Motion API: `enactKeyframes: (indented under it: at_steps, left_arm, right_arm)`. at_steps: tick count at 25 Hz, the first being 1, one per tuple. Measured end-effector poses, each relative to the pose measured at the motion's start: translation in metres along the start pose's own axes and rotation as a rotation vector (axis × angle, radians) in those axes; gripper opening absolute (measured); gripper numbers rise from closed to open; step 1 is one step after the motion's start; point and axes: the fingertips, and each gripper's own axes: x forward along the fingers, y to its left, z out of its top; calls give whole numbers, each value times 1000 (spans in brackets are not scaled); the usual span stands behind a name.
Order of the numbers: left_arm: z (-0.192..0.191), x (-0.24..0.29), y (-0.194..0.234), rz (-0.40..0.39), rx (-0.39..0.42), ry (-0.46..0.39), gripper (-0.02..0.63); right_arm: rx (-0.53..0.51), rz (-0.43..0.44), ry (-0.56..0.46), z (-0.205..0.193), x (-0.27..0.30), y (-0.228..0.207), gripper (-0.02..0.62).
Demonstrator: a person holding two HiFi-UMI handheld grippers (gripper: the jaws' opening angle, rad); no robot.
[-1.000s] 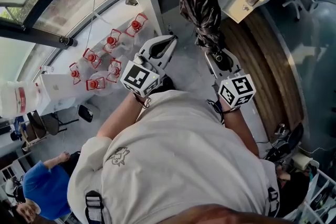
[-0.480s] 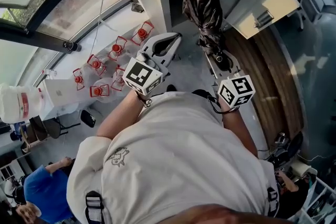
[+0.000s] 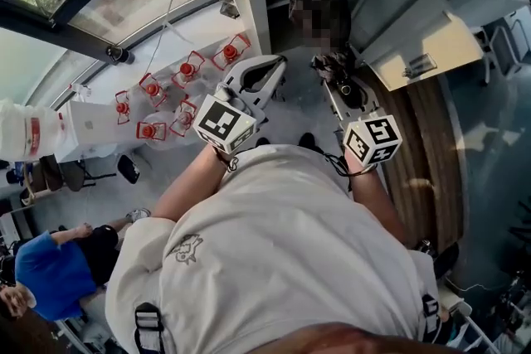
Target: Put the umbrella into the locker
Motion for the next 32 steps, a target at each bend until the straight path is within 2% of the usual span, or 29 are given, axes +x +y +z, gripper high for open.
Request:
enactKeyframes:
  at_steps: [8, 14, 18, 23, 32]
  left_arm:
    - [1, 37, -8, 122, 26, -8, 12]
    - [-11, 47, 4, 230, 36, 12, 12]
    - [-8, 53, 11, 256, 55, 6, 12]
    - [-10, 57, 17, 248, 68, 12, 12]
    - [-18, 57, 35, 270, 32, 15, 12]
  right_arm:
    - [-39, 100, 40, 18, 22, -49, 147]
    - [-59, 160, 76, 29, 58, -70, 147]
    - [-96, 178, 85, 38, 84, -69, 147]
    - [-105, 188, 101, 49, 115, -67, 147]
    - [-179, 162, 114, 79, 165, -78, 147]
